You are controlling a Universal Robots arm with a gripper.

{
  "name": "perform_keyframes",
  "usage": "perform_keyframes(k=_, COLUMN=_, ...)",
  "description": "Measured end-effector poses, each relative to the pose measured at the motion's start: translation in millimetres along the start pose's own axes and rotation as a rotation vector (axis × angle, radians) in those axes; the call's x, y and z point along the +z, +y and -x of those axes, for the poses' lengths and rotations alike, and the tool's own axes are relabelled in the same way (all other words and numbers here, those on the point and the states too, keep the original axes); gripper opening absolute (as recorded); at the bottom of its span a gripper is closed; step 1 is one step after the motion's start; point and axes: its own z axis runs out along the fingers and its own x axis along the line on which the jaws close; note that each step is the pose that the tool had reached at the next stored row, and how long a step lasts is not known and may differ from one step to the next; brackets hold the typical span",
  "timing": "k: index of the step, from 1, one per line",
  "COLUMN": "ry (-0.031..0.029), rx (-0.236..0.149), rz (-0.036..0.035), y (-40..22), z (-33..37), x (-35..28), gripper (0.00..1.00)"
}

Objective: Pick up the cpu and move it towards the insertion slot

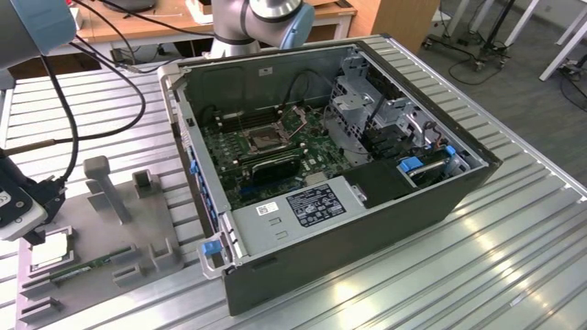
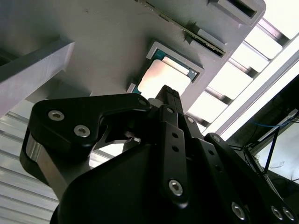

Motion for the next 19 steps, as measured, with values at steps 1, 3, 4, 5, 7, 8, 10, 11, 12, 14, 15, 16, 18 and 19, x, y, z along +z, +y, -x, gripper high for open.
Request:
perform_keyframes(k=1, ry=0.0, rx=0.0, rz=0.0, y=0.0, z=0.0, x=0.0, gripper=0.11)
perform_keyframes(k=3, ry=0.0, rx=0.0, rz=0.0, y=0.0, z=0.0, x=0.0, gripper=0.11)
perform_keyframes(k=4, ry=0.0, rx=0.0, rz=0.0, y=0.0, z=0.0, x=0.0, gripper=0.11)
perform_keyframes(k=5, ry=0.0, rx=0.0, rz=0.0, y=0.0, z=0.0, x=0.1, gripper=0.11)
perform_keyframes(k=7, ry=0.0, rx=0.0, rz=0.0, y=0.0, z=0.0, x=0.1, gripper=0.11)
perform_keyframes(k=8, ry=0.0, rx=0.0, rz=0.0, y=0.0, z=0.0, x=0.1, gripper=0.11)
perform_keyframes(k=10, ry=0.0, rx=0.0, rz=0.0, y=0.0, z=0.0, x=0.1, gripper=0.24)
perform_keyframes(k=11, ry=0.0, rx=0.0, rz=0.0001, y=0.0, z=0.0, x=0.2, gripper=0.24)
perform_keyframes(k=12, ry=0.0, rx=0.0, rz=0.0, y=0.0, z=0.0, x=0.2, gripper=0.29)
perform_keyframes(k=14, ry=0.0, rx=0.0, rz=0.0, y=0.0, z=0.0, x=0.2, gripper=0.35)
perform_keyframes(k=15, ry=0.0, rx=0.0, rz=0.0, y=0.0, z=0.0, x=0.2, gripper=0.41)
perform_keyframes(k=16, ry=0.0, rx=0.0, rz=0.0, y=0.0, z=0.0, x=0.2, gripper=0.41)
perform_keyframes(k=18, ry=0.0, rx=0.0, rz=0.0001, y=0.0, z=0.0, x=0.2, gripper=0.53)
perform_keyframes(k=19, ry=-0.0001, rx=0.0, rz=0.0001, y=0.0, z=0.0, x=0.3, gripper=0.58)
